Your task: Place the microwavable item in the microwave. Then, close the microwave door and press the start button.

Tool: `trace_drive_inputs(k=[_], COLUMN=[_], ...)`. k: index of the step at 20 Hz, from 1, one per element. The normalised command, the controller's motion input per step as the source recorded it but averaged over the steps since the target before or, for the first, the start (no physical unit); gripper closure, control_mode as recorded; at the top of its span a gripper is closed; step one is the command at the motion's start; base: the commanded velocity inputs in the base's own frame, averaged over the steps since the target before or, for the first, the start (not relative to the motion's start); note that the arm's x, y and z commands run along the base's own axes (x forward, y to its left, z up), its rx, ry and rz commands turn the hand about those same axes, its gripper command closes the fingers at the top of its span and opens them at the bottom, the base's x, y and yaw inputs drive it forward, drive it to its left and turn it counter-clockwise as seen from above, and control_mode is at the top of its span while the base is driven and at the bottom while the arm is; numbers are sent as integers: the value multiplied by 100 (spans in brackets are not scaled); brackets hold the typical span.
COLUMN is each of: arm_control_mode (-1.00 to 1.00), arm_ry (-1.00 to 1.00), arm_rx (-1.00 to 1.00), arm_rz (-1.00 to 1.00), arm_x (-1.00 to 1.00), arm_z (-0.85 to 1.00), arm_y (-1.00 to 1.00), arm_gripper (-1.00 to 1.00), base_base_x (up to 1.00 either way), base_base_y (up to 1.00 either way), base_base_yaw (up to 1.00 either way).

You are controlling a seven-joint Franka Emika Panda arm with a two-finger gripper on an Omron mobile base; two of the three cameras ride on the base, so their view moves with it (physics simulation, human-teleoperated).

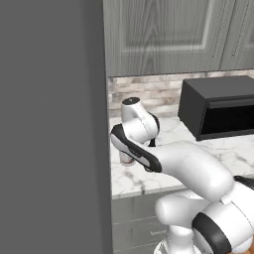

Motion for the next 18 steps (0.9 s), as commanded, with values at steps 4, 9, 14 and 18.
trace_drive_inputs(k=[4,9,14,18], arm_control_mode=[-100,-100,-100,-100], arm_ry=[0,1,0,0], arm_rx=[-4,0,0,0], arm_rz=[1,1,1,0], arm_x=[29,28,33,42], arm_z=[-19,-15,-25,-11], arm_y=[19,5,1,3], arm_gripper=[-100,-100,-100,-100], base_base_x=[0,0,0,0], base_base_y=[0,0,0,0], base_base_yaw=[0,0,0,0])
